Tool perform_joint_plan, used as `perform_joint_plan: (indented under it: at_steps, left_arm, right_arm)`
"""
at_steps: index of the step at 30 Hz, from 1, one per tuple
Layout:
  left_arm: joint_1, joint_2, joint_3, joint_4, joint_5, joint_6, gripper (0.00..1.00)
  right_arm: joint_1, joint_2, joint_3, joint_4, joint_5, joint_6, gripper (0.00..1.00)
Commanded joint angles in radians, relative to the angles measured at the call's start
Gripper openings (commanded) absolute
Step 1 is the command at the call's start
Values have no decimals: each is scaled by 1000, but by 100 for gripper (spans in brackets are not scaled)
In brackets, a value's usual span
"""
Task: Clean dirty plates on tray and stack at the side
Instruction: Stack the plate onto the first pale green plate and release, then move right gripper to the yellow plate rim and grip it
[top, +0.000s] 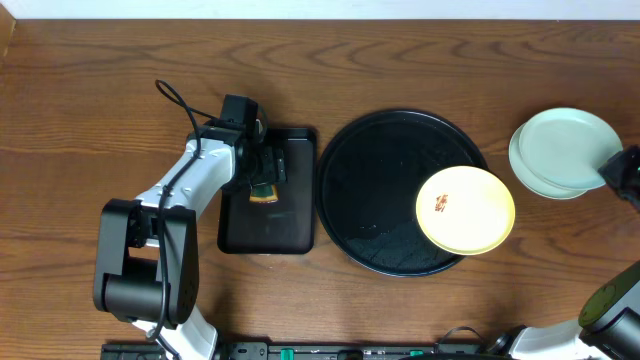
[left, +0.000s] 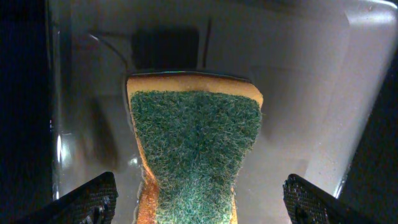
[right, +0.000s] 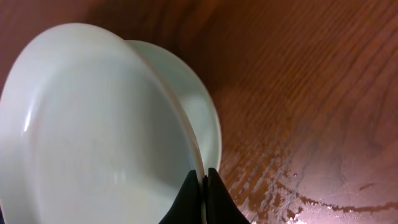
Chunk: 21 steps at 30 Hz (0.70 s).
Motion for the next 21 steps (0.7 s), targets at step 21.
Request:
perform_joint_plan:
  at_steps: [21]
  left_arm:
    - [0,0,-13,1,-10,3,86]
  right_arm:
    - [250,-265,140,-636,-13,10,22]
